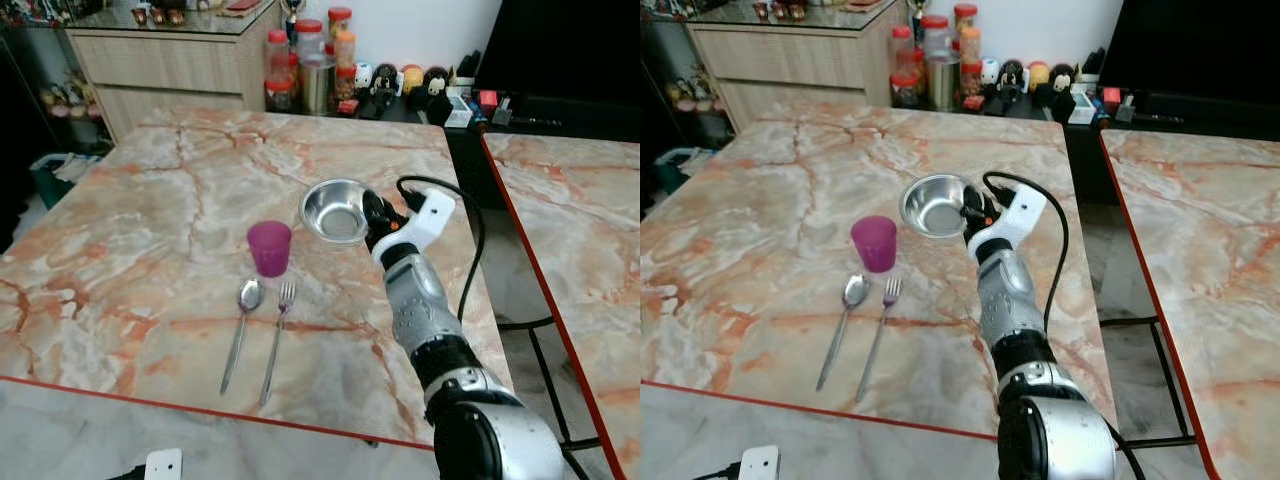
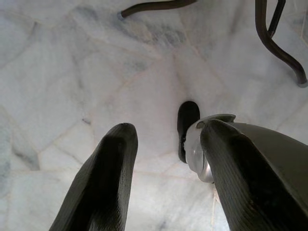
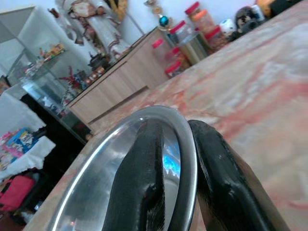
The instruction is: Setting the table
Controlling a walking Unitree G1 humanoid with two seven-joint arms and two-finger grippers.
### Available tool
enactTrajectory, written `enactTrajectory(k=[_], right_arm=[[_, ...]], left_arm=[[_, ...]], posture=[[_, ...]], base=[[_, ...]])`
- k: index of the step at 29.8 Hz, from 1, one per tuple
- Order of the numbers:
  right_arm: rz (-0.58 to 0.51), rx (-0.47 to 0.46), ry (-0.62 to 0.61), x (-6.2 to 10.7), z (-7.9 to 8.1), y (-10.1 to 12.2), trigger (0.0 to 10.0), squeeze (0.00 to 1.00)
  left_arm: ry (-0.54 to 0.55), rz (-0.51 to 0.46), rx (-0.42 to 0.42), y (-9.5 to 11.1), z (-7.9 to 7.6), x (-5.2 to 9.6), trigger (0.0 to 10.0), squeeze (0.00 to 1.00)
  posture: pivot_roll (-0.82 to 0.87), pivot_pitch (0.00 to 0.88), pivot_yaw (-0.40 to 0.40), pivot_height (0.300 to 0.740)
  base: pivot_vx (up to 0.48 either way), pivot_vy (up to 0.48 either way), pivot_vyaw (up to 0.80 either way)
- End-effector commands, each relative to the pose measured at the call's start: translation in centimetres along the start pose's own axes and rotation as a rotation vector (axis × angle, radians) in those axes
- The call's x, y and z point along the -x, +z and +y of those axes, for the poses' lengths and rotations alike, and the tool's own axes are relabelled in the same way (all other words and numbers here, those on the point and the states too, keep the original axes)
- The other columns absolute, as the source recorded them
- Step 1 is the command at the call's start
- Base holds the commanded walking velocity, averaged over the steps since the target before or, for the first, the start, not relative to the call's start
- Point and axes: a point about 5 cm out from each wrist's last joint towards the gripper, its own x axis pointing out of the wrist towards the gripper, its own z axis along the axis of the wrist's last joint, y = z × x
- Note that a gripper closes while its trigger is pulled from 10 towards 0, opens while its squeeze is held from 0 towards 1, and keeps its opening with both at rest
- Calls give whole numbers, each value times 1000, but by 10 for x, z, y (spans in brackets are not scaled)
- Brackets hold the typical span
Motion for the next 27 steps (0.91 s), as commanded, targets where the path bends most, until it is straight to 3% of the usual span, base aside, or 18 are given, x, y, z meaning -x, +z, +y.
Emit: enactTrajectory(k=[1, 8, 27], right_arm=[[-30, 4, 5, 2, 5, 1, 10000, 0], [-70, 5, -3, 7, 4, 7, 10000, 0], [-40, 13, 32, 12, 15, 0, 10000, 0]], left_arm=[[-10, 12, -21, -2, -1, 0, 10000, 0], [-6, 1, -43, 2, 0, -1, 10000, 0], [-15, 0, -43, 5, -6, -2, 10000, 0]], posture=[[92, 0, 19, 740], [73, 0, 34, 740], [73, 0, 11, 740]], base=[[0, 0, 0], [0, -42, 0], [0, -412, 0]])
